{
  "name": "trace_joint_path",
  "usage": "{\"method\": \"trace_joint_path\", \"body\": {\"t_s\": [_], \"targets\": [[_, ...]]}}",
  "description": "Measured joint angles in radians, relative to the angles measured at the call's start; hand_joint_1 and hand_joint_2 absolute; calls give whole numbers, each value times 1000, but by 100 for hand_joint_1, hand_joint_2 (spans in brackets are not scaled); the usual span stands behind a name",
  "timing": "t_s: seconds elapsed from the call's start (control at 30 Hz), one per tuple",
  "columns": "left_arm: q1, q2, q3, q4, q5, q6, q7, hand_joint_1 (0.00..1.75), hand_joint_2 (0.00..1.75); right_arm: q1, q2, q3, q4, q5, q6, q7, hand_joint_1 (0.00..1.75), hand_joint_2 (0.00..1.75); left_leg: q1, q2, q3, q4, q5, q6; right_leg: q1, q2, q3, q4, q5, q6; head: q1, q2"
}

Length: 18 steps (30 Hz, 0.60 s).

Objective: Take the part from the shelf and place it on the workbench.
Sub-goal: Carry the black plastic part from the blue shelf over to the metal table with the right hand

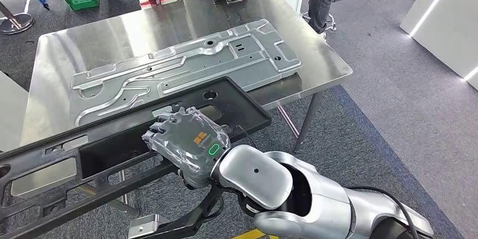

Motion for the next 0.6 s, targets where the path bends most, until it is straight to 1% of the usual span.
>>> {"method": "trace_joint_path", "body": {"t_s": [0.03,0.07,0.1,0.13,0.17,0.2,0.23,0.27,0.33,0.37,0.4,0.43,0.47,0.5,0.53,0.57,0.6], "targets": [[0,0,0,0,0,0,0,0,175,0,0,1,1,0,0,0,175,175,-1,0,-39,67,-19,1,4,0,3,0,-4,-4,0,0],[1,0,0,0,0,0,0,0,175,1,0,2,1,0,0,0,175,175,-2,0,-68,107,-21,3,7,0,8,0,-8,-7,0,0],[1,0,0,0,0,0,0,0,175,1,0,4,2,0,0,0,175,175,-3,0,-77,107,-2,6,11,1,13,0,-13,-8,0,0],[1,0,0,0,0,0,0,0,175,1,0,4,3,0,0,0,175,175,-4,0,-64,65,36,12,13,1,21,0,-18,-8,0,0],[2,1,0,0,0,0,0,0,175,0,0,4,3,0,0,0,175,175,-7,0,-38,-4,80,19,15,2,30,0,-25,-7,0,0],[2,2,0,0,0,0,0,0,175,0,0,4,3,0,0,0,175,175,-12,1,-9,-68,111,27,18,2,37,0,-32,-5,1,0],[2,3,0,0,0,0,0,0,175,-1,1,5,3,0,0,0,175,175,-17,1,16,-120,127,34,19,3,40,0,-37,-1,0,0],[1,4,0,0,0,0,0,0,175,-1,1,5,3,0,0,0,175,175,-21,2,28,-147,128,39,20,3,41,0,-41,4,1,0],[0,5,0,0,0,0,0,0,175,-2,1,5,3,1,0,0,175,175,-26,3,36,-161,116,45,19,3,42,-5,-45,15,0,0],[0,5,1,0,0,0,0,0,175,-2,1,5,3,1,0,0,175,175,-24,3,41,-166,115,47,18,1,45,-6,-48,21,1,0],[1,5,1,0,0,0,0,0,175,-3,2,5,2,1,0,0,175,175,-22,3,49,-174,113,52,17,-1,44,5,-56,27,1,0],[1,5,1,0,0,-1,0,0,175,-4,2,5,2,1,0,0,175,175,-20,4,59,-181,111,56,17,-2,32,34,-71,31,2,0],[1,4,1,0,0,-1,0,0,175,-4,2,5,2,1,0,0,175,175,-18,5,66,-185,108,61,17,-4,7,83,-92,35,2,0],[1,4,2,0,0,-1,0,0,175,-4,2,5,3,1,0,0,175,175,-20,5,71,-186,104,66,16,-4,-31,149,-115,36,2,0],[0,4,2,0,0,-1,0,0,175,-3,1,5,3,2,0,0,175,175,-20,5,74,-185,99,68,16,-4,-74,213,-132,38,2,0],[-1,3,2,0,0,-1,0,0,175,-1,0,6,4,2,0,0,175,175,-21,4,77,-183,93,70,16,-4,-110,256,-134,39,2,0],[-1,3,2,0,0,-1,0,0,175,-1,0,6,5,2,0,0,175,175,-21,3,82,-180,87,70,16,-4,-130,265,-115,38,2,0]]}}
